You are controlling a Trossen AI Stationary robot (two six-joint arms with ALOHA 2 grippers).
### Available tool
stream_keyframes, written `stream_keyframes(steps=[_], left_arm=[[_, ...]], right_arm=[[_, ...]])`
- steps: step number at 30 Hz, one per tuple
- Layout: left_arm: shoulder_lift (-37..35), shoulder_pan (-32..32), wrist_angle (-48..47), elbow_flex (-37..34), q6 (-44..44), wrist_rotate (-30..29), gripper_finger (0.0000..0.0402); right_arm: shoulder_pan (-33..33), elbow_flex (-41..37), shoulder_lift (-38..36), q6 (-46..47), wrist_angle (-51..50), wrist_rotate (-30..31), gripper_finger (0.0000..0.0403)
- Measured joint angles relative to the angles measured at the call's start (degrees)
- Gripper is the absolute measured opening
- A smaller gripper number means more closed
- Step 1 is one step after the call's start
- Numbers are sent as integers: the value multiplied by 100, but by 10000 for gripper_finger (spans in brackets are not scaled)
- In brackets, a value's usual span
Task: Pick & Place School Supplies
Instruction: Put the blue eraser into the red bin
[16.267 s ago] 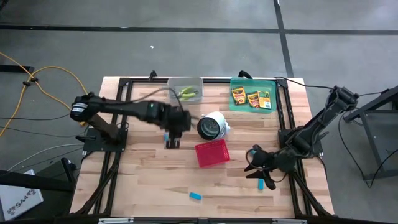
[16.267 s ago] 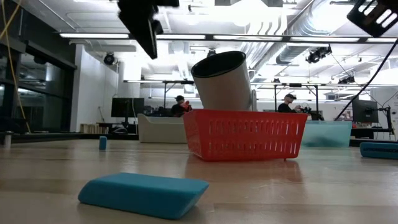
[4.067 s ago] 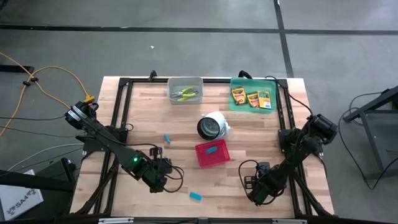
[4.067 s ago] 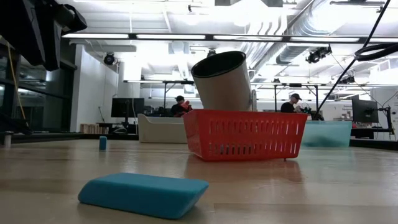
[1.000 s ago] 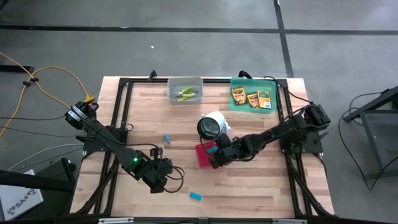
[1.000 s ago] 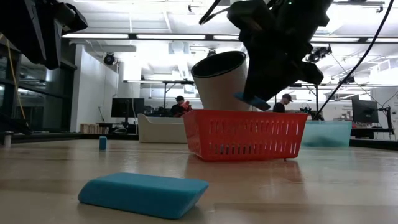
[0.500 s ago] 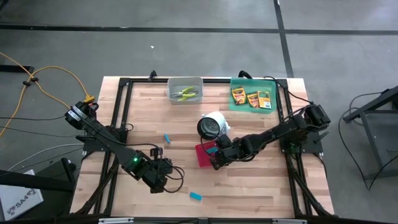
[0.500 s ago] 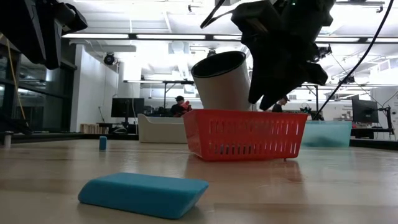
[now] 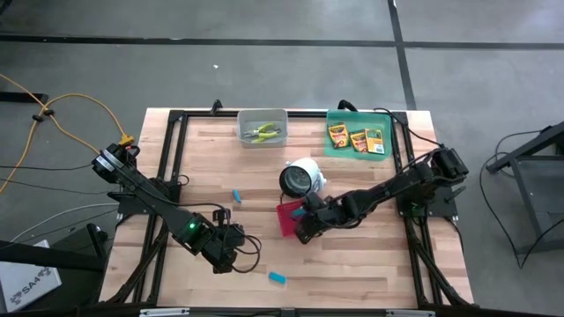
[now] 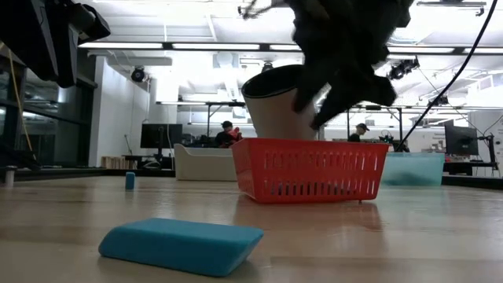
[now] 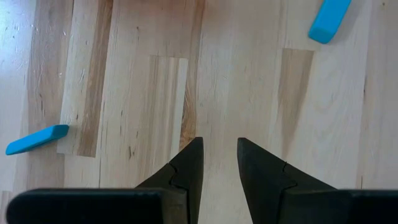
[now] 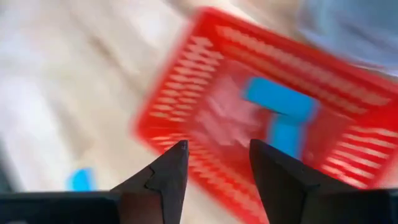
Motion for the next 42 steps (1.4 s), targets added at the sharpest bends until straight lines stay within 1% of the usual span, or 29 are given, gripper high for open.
stream_keyframes(steps=[3,6,13,16,20,23,25,30,34,37,42], left_arm=[[0,0,0,0,0,0,92],[0,0,2,0,0,1,92],[0,0,2,0,-11,2,92],[0,0,4,0,-51,1,92],[0,0,40,0,-8,2,92],[0,-6,122,0,405,0,92],[0,-42,324,0,754,-7,92],[2,-233,1289,-5,1774,-3,92],[184,-419,1922,-20,2535,-10,92],[476,-476,2247,-22,2805,-45,93],[960,-393,2428,-26,2800,-121,109]], right_arm=[[91,0,0,-307,737,-213,153],[229,0,0,-668,1268,-274,143],[663,0,5,-1675,1861,-308,125],[821,0,119,-1797,2060,-300,122],[975,0,490,-1957,2551,-355,122],[1045,0,743,-1940,2809,-372,123],[1078,0,787,-1910,2840,-403,122],[1207,0,783,-1921,2814,-431,110],[1321,0,767,-1904,2789,-644,101],[1424,0,767,-1757,2612,-669,98],[1655,0,763,-1661,2482,-668,97]])
